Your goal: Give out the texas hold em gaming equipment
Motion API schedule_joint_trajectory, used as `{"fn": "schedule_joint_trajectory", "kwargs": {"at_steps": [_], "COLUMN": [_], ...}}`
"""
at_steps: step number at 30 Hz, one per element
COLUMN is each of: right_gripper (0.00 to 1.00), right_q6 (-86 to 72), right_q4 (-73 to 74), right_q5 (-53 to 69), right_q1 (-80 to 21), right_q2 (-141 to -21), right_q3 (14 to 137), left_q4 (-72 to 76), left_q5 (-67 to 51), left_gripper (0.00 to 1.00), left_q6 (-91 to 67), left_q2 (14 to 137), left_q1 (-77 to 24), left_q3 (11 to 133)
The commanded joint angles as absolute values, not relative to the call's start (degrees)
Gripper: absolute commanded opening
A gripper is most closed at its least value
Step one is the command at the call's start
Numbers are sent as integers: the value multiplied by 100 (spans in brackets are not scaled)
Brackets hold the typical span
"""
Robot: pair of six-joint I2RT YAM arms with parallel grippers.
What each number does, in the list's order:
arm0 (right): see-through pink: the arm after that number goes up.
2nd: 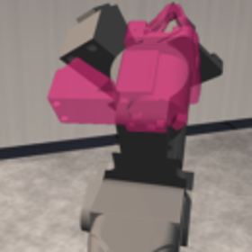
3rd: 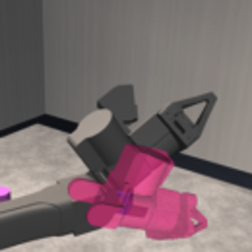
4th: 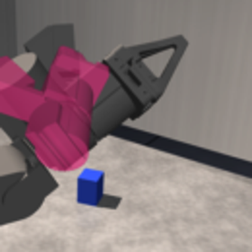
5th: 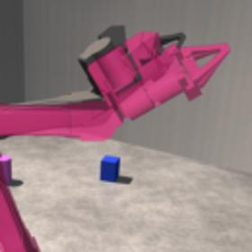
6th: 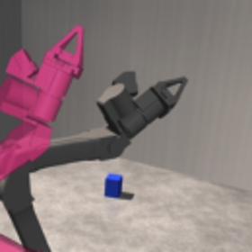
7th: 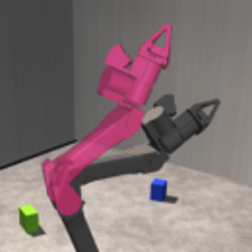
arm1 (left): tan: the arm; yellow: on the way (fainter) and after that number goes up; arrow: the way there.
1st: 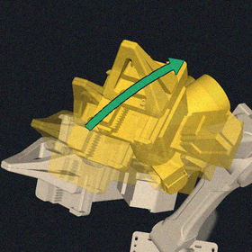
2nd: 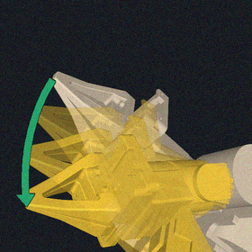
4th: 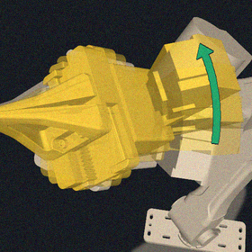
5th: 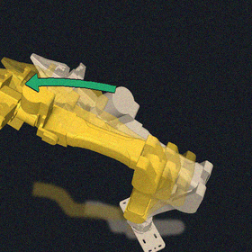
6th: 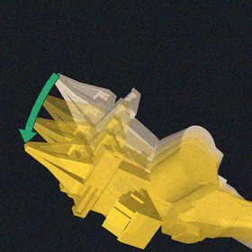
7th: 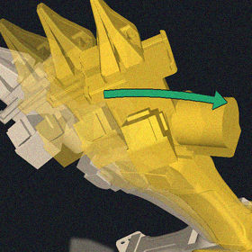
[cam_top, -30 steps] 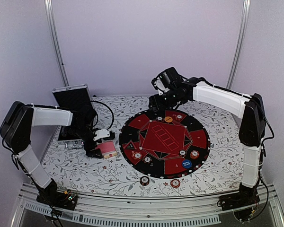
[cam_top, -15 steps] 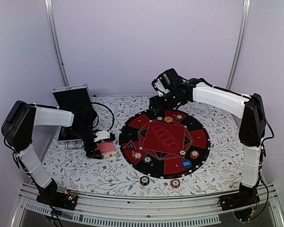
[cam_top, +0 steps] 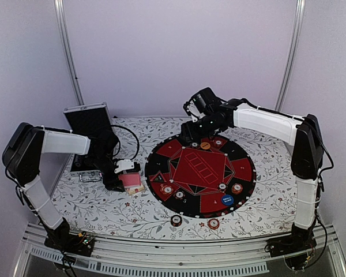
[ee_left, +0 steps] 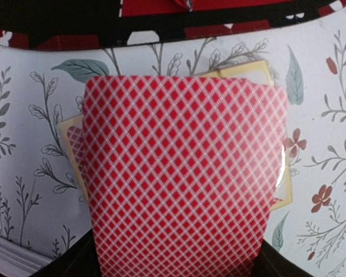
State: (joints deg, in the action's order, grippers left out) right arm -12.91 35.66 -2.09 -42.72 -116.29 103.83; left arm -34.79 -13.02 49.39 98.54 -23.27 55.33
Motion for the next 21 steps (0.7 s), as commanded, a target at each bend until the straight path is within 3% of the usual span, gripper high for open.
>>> {"fn": "schedule_joint_trajectory", "kwargs": {"at_steps": [1,6,15,21], "right_gripper": [68,68,68,68], "right_q6": [-1401,-1480,-1747,-2092], "right_q4": [3421,3339,2990,2634], "right_q5": [-60,202,710,1475], "right_q1": [-4303,-4302,-4307,-4311], "right_q2": [-11355,-11332,-11217,-11188], "right_q3": [10286,10162,9790,9567], "left_q4": [-3656,-3665,-3535,-3476], "left_q5": [-1459,-1557,-1676,-1651], "left_gripper": [74,64,58,48], "left_q6": [4933,4839,4729,4702], "left_q2": [9802,9725,9458,9304], "left_q1": [-2428,-2426,-2470,-2526], "left_q3": [5475,5548,5496,5420]}}
